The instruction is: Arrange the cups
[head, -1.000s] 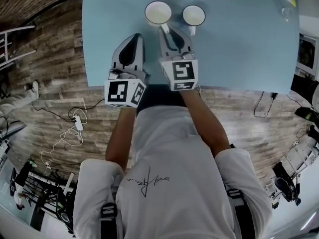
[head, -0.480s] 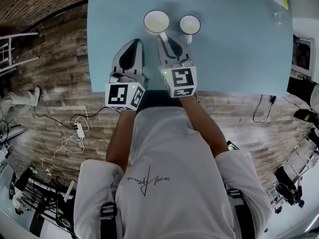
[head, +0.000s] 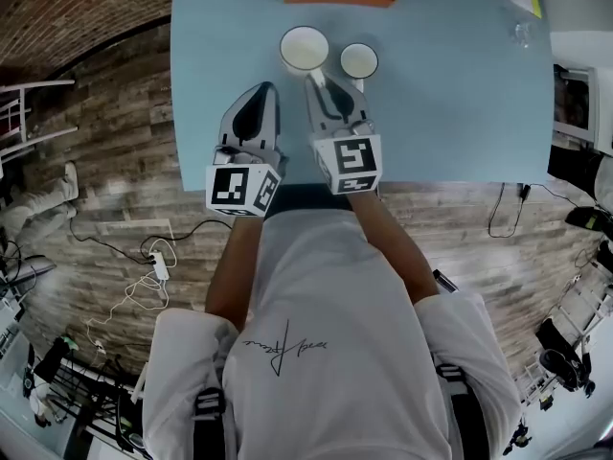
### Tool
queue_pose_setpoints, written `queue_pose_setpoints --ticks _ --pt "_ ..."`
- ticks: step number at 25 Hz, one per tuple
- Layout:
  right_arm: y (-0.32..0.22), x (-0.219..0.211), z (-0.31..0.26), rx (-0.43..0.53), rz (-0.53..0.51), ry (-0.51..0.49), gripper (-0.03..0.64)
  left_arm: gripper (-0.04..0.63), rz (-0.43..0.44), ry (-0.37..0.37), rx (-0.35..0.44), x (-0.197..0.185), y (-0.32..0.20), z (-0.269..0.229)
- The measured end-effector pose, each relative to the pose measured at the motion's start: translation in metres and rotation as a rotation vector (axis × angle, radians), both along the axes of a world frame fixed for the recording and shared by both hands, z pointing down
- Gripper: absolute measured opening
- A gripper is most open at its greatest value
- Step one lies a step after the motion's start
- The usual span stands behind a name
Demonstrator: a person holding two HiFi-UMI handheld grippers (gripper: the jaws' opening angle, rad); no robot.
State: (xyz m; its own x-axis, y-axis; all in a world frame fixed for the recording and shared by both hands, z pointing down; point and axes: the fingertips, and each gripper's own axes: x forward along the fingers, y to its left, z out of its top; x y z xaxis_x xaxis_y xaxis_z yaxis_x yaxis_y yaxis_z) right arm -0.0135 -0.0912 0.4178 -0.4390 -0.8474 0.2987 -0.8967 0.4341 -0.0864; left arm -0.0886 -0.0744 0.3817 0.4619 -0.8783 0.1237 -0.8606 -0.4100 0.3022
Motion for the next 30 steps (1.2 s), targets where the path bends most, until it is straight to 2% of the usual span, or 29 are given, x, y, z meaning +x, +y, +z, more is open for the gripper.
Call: queue_pose_setpoints --ticks 17,30 --pt "-0.045 0.009 -0.031 0.021 0.031 -0.008 0.066 0.006 0.061 0.019 0.029 0.008 -0.034 -0.016" --pt "-0.083 0.035 -0.049 0.04 0.064 0.003 0.064 0.008 0.093 0.038 0.036 0.018 -0.058 -0.023"
